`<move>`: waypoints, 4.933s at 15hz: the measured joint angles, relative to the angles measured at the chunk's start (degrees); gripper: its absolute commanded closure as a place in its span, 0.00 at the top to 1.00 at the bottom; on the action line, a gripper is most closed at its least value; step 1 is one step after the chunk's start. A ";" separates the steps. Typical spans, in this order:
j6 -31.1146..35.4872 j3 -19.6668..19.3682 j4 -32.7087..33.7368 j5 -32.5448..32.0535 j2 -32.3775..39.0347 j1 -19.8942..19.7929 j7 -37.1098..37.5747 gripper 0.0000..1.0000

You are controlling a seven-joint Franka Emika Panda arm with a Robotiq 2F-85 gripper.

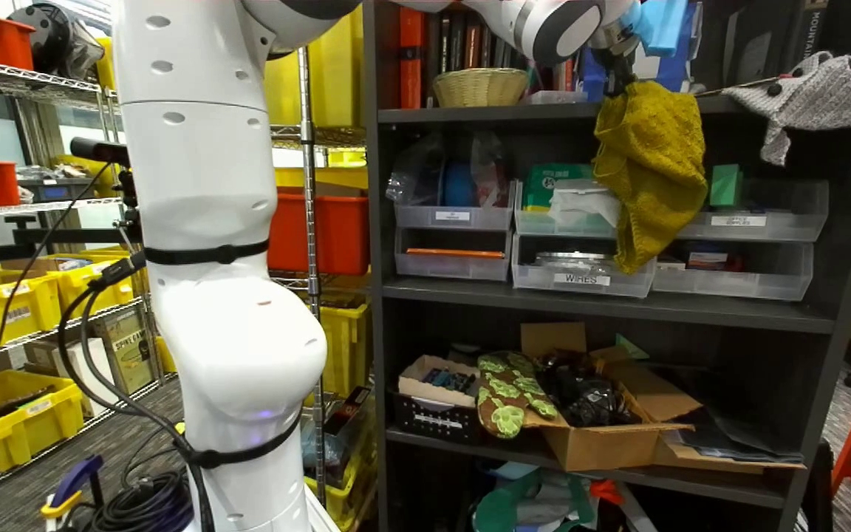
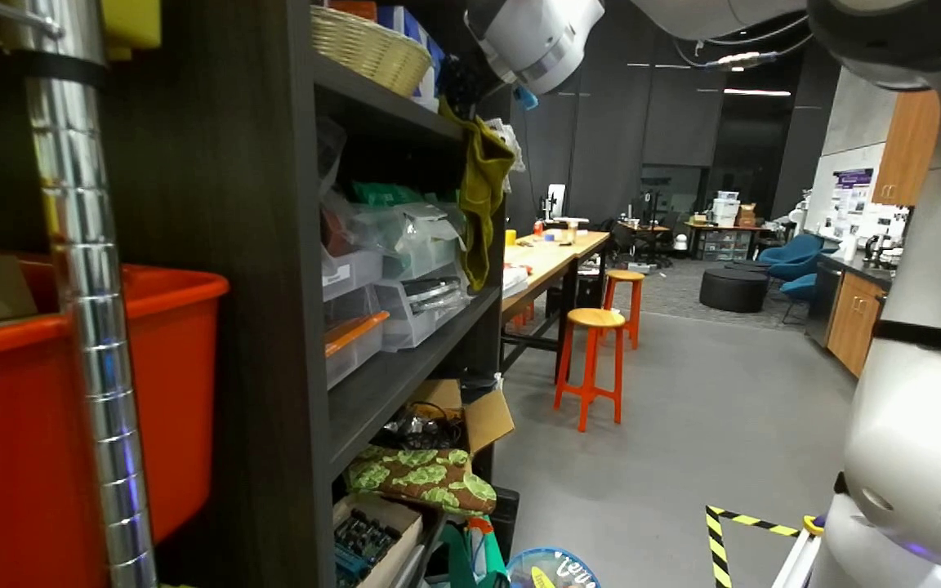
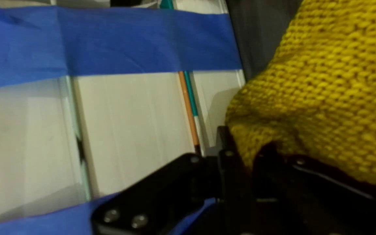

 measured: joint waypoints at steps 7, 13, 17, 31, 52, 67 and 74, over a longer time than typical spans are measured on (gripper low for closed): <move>1.62 1.64 -4.64 0.00 -3.68 0.59 -2.81 0.01; 4.62 2.85 -6.81 0.00 -4.75 0.80 -5.43 0.01; 5.80 3.38 -7.39 0.00 -4.91 0.82 -6.26 0.01; 2.34 2.69 -3.83 0.06 -3.36 -0.31 1.16 0.01; -2.95 -3.95 18.40 -13.34 12.35 -4.86 26.27 0.01; -12.95 -6.78 29.24 -13.38 19.13 -4.65 33.01 0.01; -12.91 -6.81 28.97 -18.29 19.75 -2.59 32.99 0.01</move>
